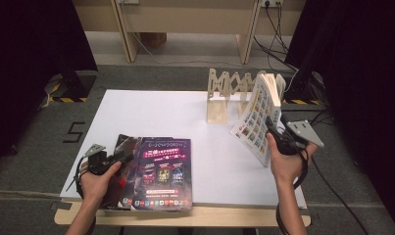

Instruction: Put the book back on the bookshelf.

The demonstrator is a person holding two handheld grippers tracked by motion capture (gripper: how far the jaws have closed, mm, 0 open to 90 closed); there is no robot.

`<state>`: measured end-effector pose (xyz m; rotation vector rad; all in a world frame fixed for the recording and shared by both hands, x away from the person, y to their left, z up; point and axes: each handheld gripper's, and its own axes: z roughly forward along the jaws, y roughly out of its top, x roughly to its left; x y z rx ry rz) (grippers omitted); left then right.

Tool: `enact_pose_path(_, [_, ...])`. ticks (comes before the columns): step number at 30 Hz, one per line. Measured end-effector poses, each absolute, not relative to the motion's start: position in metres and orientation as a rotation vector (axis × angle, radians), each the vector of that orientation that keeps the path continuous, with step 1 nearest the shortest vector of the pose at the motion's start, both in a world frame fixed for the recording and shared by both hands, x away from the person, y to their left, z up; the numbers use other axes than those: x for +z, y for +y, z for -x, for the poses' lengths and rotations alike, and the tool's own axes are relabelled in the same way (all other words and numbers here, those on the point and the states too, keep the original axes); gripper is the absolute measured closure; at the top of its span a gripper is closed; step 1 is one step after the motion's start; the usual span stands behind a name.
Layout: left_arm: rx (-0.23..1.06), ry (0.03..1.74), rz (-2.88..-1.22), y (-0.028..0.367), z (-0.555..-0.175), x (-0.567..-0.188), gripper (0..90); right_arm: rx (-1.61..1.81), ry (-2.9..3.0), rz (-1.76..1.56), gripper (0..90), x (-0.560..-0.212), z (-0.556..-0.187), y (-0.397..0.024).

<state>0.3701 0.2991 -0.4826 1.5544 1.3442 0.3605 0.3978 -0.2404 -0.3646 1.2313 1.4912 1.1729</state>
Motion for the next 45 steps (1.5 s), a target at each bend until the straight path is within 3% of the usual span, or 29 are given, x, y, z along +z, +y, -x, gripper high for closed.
enact_pose_path(2, [0.361,1.342,-1.557,0.299,-0.370,-0.483,47.8,1.138,1.492,-1.244,49.3,-0.364,-0.408,-0.237])
enact_pose_path(6, [0.365,1.348,-1.552,0.302,-0.370,-0.482,47.8,1.109,1.427,-1.277,65.6,-0.362,-0.416,-0.236])
enact_pose_path(10, [0.364,1.349,-1.552,0.302,-0.370,-0.483,47.8,1.113,1.381,-1.323,73.4,-0.360,-0.417,-0.240])
enact_pose_path(22, [0.360,1.346,-1.554,0.299,-0.371,-0.483,47.8,1.145,1.339,-1.335,68.1,-0.345,-0.421,-0.252])
enact_pose_path(45, [0.357,1.344,-1.559,0.299,-0.371,-0.483,47.6,1.146,1.373,-1.432,72.2,-0.338,-0.437,-0.266])
